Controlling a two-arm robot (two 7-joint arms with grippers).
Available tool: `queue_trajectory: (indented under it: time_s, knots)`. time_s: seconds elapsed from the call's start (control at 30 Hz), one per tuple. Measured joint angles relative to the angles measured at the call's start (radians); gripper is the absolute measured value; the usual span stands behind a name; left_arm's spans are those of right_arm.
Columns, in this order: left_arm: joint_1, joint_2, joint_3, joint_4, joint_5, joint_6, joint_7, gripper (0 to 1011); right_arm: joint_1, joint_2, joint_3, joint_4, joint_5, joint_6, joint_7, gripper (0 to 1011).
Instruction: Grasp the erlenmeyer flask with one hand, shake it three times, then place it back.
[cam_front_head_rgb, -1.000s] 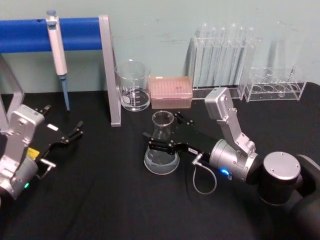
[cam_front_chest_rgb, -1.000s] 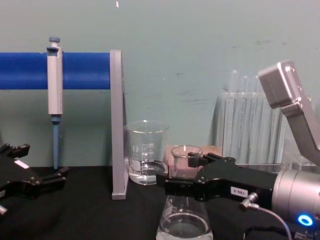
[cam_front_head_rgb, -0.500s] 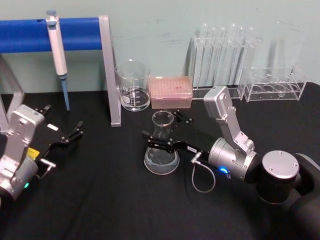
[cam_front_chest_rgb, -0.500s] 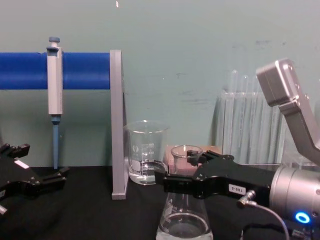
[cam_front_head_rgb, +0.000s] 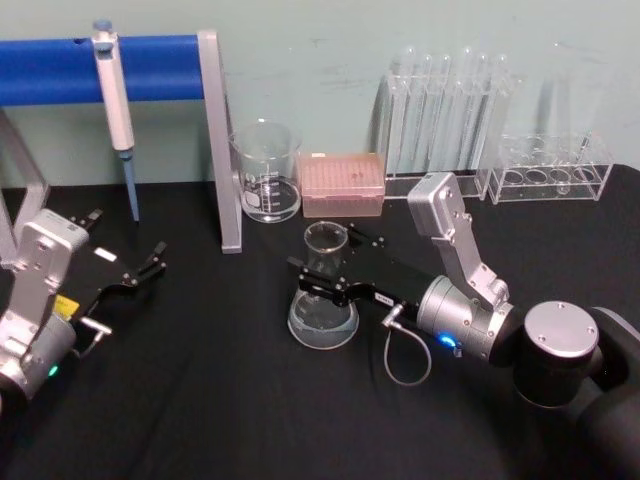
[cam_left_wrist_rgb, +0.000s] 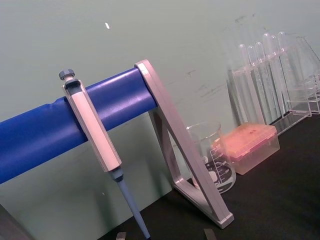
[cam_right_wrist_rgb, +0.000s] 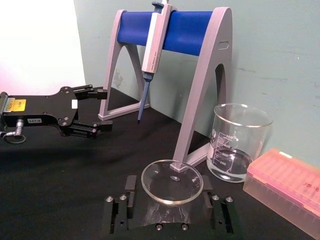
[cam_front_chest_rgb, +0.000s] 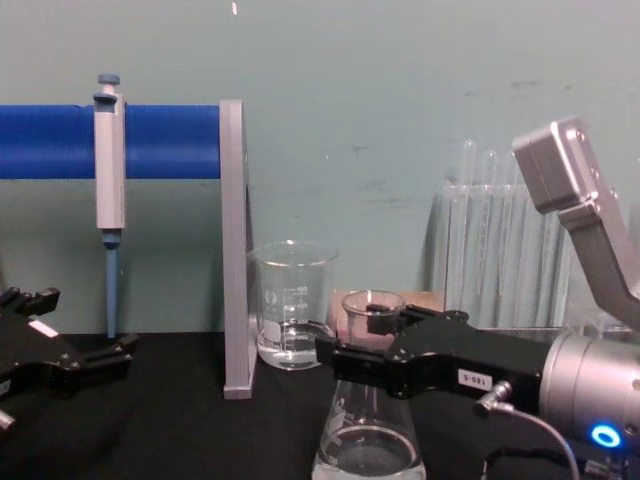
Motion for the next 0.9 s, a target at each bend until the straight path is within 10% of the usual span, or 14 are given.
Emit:
queue_trajectory:
  time_s: [0.37, 0.9]
  knots:
    - [0.0, 0.0, 0.0, 0.0, 0.0, 0.0, 0.0, 1001, -0.001, 0.001, 0.0, -0.001, 0.0, 0.001, 0.0, 462]
    - [0.0, 0.0, 0.0, 0.0, 0.0, 0.0, 0.0, 1001, -0.001, 0.001, 0.0, -0.001, 0.001, 0.001, 0.0, 449]
